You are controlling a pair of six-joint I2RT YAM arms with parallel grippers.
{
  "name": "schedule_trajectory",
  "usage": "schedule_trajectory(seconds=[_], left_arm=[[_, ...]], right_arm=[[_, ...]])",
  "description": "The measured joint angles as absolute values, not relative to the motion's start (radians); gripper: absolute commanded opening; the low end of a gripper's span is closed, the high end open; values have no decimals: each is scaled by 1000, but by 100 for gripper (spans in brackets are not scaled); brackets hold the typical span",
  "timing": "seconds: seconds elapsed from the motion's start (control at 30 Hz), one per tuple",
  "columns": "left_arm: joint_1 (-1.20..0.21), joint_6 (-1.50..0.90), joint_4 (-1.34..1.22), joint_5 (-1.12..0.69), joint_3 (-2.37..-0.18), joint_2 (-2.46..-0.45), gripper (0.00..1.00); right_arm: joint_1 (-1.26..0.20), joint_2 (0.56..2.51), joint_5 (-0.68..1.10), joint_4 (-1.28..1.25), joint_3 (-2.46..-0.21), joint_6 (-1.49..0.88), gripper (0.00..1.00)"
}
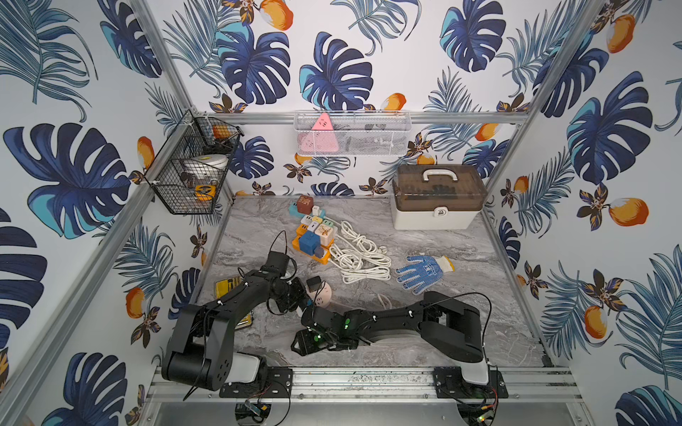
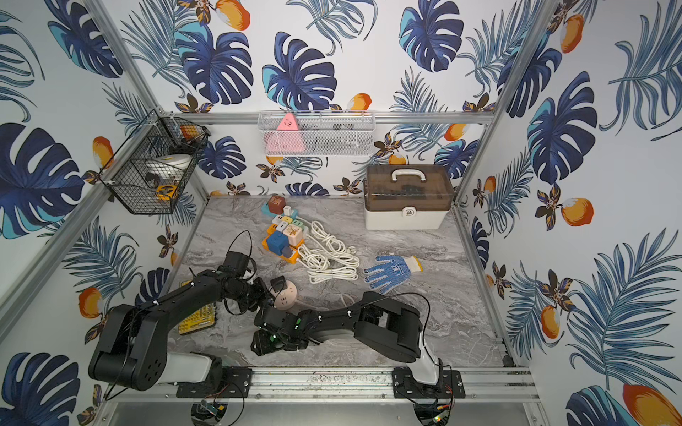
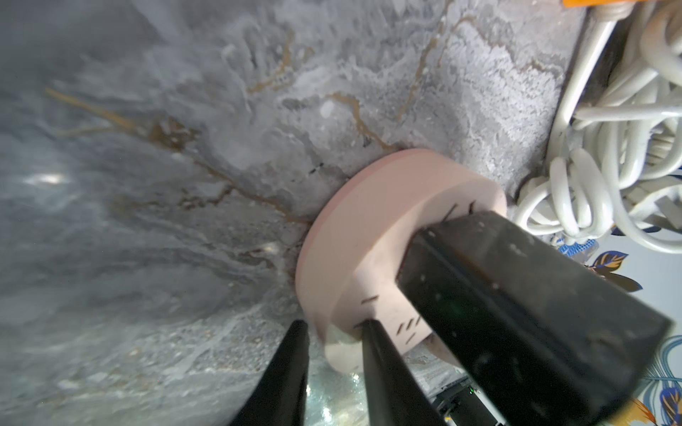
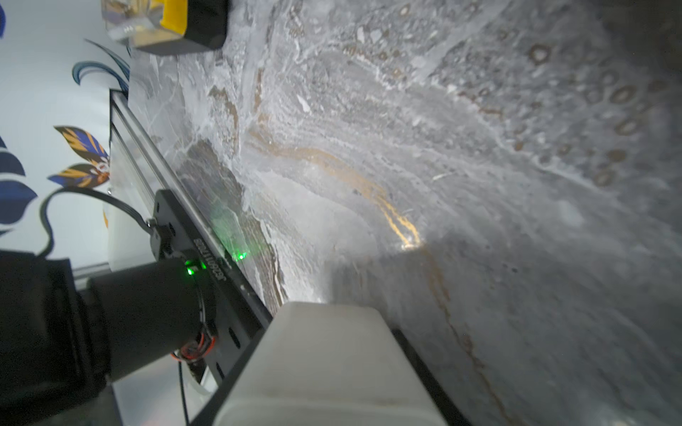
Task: Pull the plug off the socket
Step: Place the plug at the center of the board.
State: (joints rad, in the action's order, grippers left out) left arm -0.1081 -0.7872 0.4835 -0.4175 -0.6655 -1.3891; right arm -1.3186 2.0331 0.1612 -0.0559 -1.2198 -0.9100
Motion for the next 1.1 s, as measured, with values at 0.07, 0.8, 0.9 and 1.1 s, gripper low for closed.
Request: schedule_trajectory(seconds=[0.07, 0.8, 0.9, 1.1], left_arm=[[-97, -784, 487, -416, -665, -1388, 32], [-77, -756, 490, -420, -675, -1400, 30], [-76, -757, 482, -424, -669, -1397, 29], [-73, -757, 456, -424, -641, -1368, 28]], right_arm=[[-1313, 2042, 168, -60, -1228, -950, 44], [-1225, 1983, 254, 217, -1305, -1135, 68], [-1219, 1871, 193, 284, -1301, -1066, 66], [-1158, 1692, 27, 402, -1269, -878, 65]])
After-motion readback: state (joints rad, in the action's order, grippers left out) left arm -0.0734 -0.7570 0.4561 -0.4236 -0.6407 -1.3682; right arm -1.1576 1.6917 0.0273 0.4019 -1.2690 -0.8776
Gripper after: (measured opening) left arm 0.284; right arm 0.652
